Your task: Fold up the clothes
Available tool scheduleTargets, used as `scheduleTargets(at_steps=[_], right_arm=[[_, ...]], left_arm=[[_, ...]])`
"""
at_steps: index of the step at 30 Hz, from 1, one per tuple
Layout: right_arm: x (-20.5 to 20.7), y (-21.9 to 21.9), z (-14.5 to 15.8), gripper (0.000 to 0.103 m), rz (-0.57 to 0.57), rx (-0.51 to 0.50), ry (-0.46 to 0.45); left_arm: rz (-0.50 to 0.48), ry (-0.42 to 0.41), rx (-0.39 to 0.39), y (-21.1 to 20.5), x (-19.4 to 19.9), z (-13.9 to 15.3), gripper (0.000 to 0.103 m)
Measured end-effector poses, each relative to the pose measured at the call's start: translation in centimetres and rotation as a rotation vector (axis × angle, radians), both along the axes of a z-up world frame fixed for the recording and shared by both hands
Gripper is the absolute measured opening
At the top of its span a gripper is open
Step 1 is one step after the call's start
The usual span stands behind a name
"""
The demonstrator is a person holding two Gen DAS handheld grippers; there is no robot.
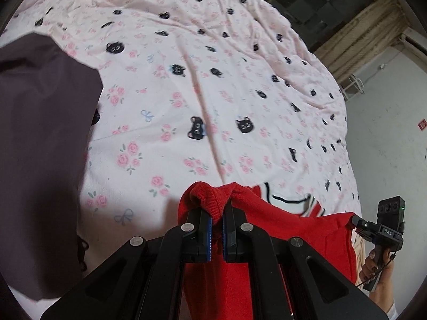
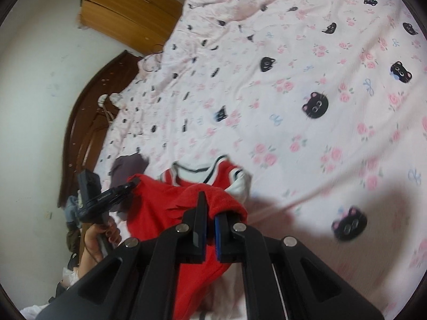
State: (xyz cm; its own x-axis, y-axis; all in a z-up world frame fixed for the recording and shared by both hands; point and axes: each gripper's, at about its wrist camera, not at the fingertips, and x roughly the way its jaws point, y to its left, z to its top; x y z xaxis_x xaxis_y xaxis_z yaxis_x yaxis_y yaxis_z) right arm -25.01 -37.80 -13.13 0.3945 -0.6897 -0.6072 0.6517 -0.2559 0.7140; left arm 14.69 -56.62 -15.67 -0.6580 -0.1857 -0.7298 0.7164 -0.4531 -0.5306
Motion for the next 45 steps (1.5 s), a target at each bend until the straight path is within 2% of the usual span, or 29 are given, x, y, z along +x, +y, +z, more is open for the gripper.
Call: scheduleTargets(at_steps=[5, 7, 10, 11, 12, 13, 14, 15, 17, 22, 25, 27, 32, 34, 37, 40, 42, 45], right_arm=[[-1.5, -1.1, -1.6, 0.008, -0.051, 0.061, 0.003], [-2.2, -1.5, -3.2, 0.008, -0.085, 0.117, -0.021], [-3.2, -1.7, -5.5, 0.012, -0.131, 0.158, -0.086], [-3.5, -1.7, -5.9, 0.017, -0.148, 0.154, -0.117], [-3.9, -1.6, -6.2, 0.032, -0.166, 0.148, -0.149], [-4.3, -1.5, -6.5, 0.04, -0.188, 0.132, -0.19], [-4.7, -1.2, -6.7, 0.053, -0.205, 0.111, -0.232], [-5.1, -1.0, -6.7, 0.06, -0.231, 0.089, -0.277], [-5.8, -0.5, -6.6, 0.062, -0.271, 0.067, -0.318], [-7.3, 0.3, -4.7, 0.063, -0.325, -0.016, -0.321], [-7.5, 0.2, -3.0, 0.064, -0.316, -0.017, -0.268], [-6.6, -0.5, -2.3, 0.064, -0.256, 0.003, -0.229], [-1.6, -3.5, -2.2, 0.064, -0.005, 0.064, -0.163], [1.0, -5.0, -2.6, 0.064, 0.105, 0.118, -0.122], [5.0, -6.5, -3.4, 0.064, 0.25, 0.217, -0.002], [7.3, -8.2, -3.8, 0.067, 0.307, 0.28, 0.116], [7.8, -8.9, -3.8, 0.067, 0.308, 0.299, 0.143], [8.0, -9.6, -3.7, 0.067, 0.304, 0.323, 0.16]], left_arm=[[0.021, -0.006, 0.052, -1.2, -0.2, -2.1, 0.006], [0.049, 0.002, 0.125, -1.9, -0.2, -3.5, 0.007], [0.11, 0.085, 0.246, -2.8, 0.8, -4.9, 0.008], [0.131, 0.125, 0.274, -3.0, 1.2, -5.0, 0.009], [0.153, 0.173, 0.291, -3.1, 1.7, -5.0, 0.012], [0.175, 0.221, 0.307, -3.2, 2.2, -4.9, 0.014], [0.201, 0.278, 0.331, -3.4, 2.8, -4.9, 0.021], [0.23, 0.338, 0.362, -3.5, 3.3, -4.9, 0.03], [0.278, 0.388, 0.357, -3.7, 4.2, -4.3, 0.034], [0.272, 0.412, 0.224, -4.2, 4.6, -1.1, 0.034], [0.208, 0.348, 0.173, -3.8, 3.6, 0.4, 0.034], [0.102, 0.267, 0.146, -2.7, 1.9, 1.2, 0.034], [-0.168, 0.014, 0.112, 1.9, -3.3, 0.8, 0.035], [-0.229, -0.111, 0.058, 3.7, -4.9, 0.3, 0.035], [-0.29, -0.277, -0.038, 6.0, -6.9, -0.3, 0.035], [-0.302, -0.355, -0.078, 6.3, -8.2, -1.0, 0.035], [-0.301, -0.379, -0.103, 5.9, -9.4, -0.9, 0.035], [-0.282, -0.364, -0.112, 5.0, -10.8, -0.1, 0.035]])
